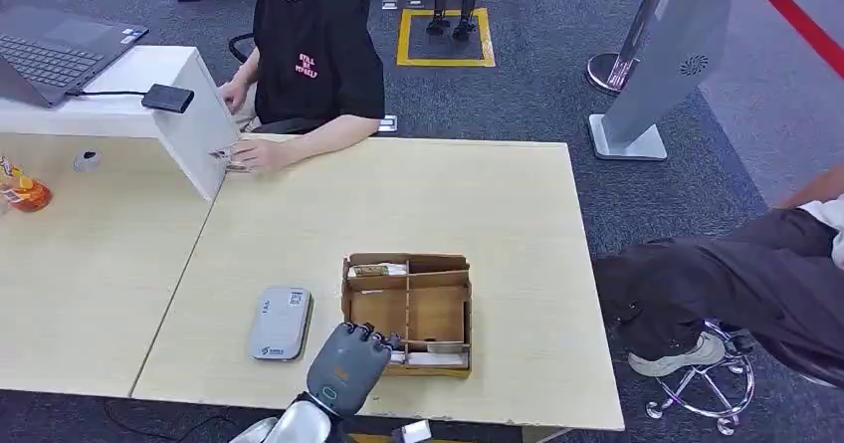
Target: Pass the card to the sensor for recognition and then transmit it.
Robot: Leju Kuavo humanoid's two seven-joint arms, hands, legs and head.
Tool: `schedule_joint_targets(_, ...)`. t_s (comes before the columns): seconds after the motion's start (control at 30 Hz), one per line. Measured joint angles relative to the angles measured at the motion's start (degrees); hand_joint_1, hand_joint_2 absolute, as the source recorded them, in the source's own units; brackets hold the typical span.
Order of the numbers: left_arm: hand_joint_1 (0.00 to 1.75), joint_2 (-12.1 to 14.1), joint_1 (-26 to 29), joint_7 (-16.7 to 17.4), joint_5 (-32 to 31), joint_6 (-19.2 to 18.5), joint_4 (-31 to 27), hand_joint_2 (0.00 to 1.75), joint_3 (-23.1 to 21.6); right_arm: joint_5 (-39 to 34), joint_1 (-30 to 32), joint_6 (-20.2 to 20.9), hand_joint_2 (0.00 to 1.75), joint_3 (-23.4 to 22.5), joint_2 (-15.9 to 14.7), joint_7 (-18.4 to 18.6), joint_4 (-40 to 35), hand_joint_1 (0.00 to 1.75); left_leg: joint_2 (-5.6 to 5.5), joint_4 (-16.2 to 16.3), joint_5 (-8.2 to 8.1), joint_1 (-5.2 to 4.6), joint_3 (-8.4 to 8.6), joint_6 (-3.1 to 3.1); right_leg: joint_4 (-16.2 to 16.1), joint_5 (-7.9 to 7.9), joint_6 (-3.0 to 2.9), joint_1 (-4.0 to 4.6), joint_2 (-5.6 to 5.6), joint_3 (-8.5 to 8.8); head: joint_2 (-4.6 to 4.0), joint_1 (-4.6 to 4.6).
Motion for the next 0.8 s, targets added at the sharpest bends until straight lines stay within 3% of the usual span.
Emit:
schedule_joint_targets(0.6,1.75,0.1,0.0,0.0,0.0,-0.1,0.0,1.75,0.0,0.2,0.0,0.0,0.0,0.1,0.0,-0.3,0.0,0.0,0.0,0.0,0.0,0.0,0.0,0.0,0.0,0.0,0.0,0.0,0.0,0.0,0.0,0.0)
schedule_joint_targets(0.63,1.48,0.1,0.0,0.0,0.0,-0.1,0.0,1.75,0.0,0.2,0.0,0.0,0.0,0.1,0.0,-0.3,0.0,0.0,0.0,0.0,0.0,0.0,0.0,0.0,0.0,0.0,0.0,0.0,0.0,0.0,0.0,0.0)
schedule_joint_targets(0.67,0.82,0.1,-0.1,0.0,0.0,-0.2,0.0,1.75,0.0,0.2,0.0,0.0,0.0,0.1,0.0,-0.3,0.0,0.0,0.0,0.0,0.0,0.0,0.0,0.0,0.0,0.0,0.0,0.0,0.0,0.0,0.0,0.0)
schedule_joint_targets(0.7,0.28,0.1,-0.2,0.3,0.0,-0.2,0.0,1.75,0.0,0.2,0.0,0.0,0.0,0.1,0.0,-0.3,0.0,0.0,0.0,0.0,0.0,0.0,0.0,0.0,0.0,0.0,0.0,0.0,0.0,0.0,0.0,0.0)
schedule_joint_targets(0.73,0.12,0.1,-0.3,0.7,0.0,-0.4,0.0,1.75,0.0,0.2,0.0,0.0,0.0,0.1,0.0,-0.3,0.0,0.0,0.0,0.0,0.0,0.0,0.0,0.0,0.0,0.0,0.0,0.0,0.0,0.0,0.0,0.0)
schedule_joint_targets(0.8,0.03,0.1,-0.5,1.5,0.0,-0.1,-0.1,1.75,0.0,0.2,0.0,0.0,0.0,0.1,0.0,-0.3,0.0,0.0,0.0,0.0,0.0,0.0,0.0,0.0,0.0,0.0,0.0,0.0,0.0,0.0,0.0,-0.02)
